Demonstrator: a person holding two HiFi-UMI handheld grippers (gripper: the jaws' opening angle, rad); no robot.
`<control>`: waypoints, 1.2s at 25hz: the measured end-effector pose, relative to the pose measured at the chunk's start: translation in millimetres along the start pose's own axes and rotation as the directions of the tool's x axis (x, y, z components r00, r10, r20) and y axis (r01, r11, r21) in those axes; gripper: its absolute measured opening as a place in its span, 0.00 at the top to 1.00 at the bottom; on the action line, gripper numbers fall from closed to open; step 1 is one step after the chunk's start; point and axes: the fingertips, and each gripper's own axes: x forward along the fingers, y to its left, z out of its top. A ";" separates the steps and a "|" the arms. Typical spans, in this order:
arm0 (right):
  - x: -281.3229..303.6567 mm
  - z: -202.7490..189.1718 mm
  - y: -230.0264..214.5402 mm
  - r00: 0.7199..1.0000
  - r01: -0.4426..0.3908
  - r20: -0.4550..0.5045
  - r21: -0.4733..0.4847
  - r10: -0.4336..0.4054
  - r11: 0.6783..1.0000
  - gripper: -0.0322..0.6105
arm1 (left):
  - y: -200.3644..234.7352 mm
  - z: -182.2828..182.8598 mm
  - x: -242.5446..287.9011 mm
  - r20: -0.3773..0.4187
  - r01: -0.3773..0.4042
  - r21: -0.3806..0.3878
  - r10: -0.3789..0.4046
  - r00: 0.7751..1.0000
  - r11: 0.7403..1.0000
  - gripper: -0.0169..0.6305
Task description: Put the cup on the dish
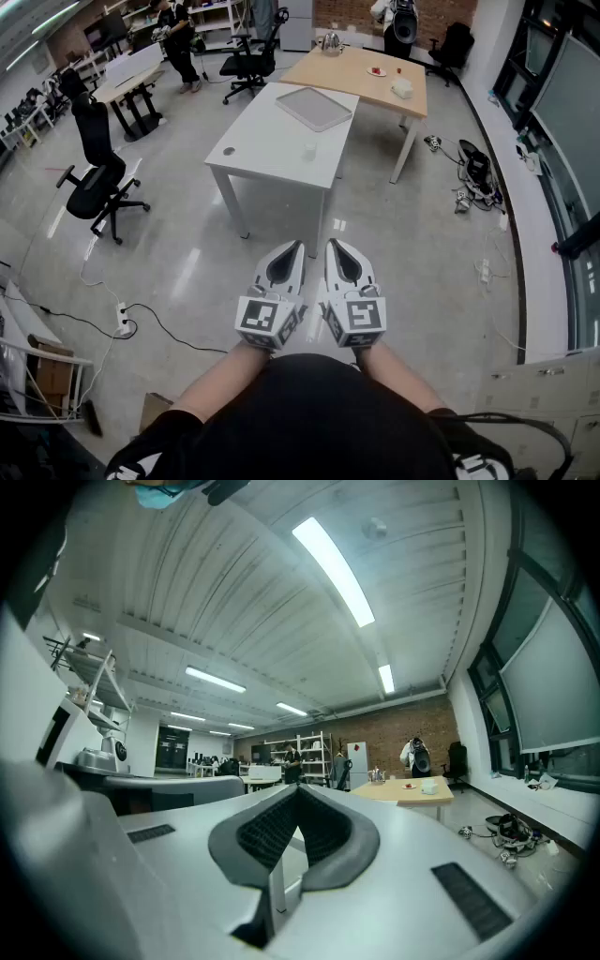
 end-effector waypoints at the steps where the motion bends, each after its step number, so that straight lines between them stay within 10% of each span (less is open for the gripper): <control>1: 3.5 -0.6 2.8 1.000 0.001 -0.002 0.002 -0.001 1.000 0.93 | 4.3 0.3 0.4 -0.002 0.000 0.000 0.000 1.000 1.000 0.96; 30: 85.4 -27.7 90.6 0.987 0.153 -0.064 0.070 -0.149 0.986 0.93 | 141.3 -16.4 -22.8 -0.010 0.050 -0.100 -0.051 0.999 0.994 0.96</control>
